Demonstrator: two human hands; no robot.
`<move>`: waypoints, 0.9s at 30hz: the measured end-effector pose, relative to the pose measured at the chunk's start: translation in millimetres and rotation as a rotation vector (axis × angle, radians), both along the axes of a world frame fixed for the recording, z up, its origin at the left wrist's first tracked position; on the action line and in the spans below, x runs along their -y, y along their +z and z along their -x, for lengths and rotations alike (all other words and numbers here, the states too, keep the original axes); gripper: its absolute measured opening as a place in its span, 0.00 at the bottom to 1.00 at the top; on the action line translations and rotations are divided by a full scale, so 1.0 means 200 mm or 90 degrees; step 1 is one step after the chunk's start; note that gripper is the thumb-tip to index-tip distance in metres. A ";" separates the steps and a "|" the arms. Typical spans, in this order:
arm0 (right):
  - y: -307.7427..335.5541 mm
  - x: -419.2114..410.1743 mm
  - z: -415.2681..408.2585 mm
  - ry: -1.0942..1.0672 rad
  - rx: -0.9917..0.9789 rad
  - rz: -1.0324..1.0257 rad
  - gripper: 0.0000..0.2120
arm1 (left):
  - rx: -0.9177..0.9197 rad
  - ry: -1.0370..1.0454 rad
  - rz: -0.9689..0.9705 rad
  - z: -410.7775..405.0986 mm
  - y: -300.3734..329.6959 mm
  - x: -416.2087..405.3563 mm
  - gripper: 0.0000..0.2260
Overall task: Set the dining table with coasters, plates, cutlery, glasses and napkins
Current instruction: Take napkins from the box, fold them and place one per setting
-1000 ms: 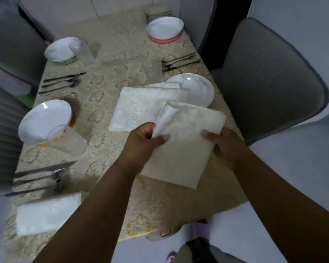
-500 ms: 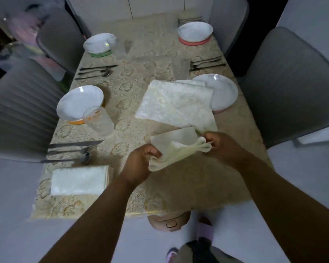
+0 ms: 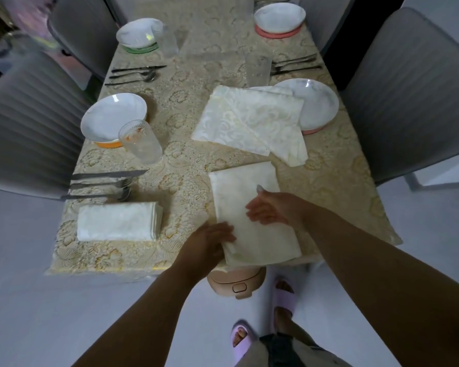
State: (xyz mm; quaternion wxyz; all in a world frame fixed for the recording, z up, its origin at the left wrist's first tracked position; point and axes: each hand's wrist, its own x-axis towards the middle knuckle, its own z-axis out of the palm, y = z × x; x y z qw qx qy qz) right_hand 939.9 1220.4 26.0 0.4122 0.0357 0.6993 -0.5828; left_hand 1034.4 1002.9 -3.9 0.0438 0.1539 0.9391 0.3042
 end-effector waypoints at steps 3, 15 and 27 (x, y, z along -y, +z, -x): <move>-0.05 -0.09 -0.01 -0.085 0.118 0.032 0.31 | 0.045 0.081 -0.062 -0.03 0.00 0.00 0.10; -0.05 -0.23 -0.05 -0.188 -0.008 0.042 0.11 | 0.154 0.439 -0.121 0.14 0.01 -0.09 0.18; -0.15 -0.13 0.04 -0.046 -0.383 -0.479 0.15 | 0.086 0.521 0.070 0.18 -0.11 -0.17 0.15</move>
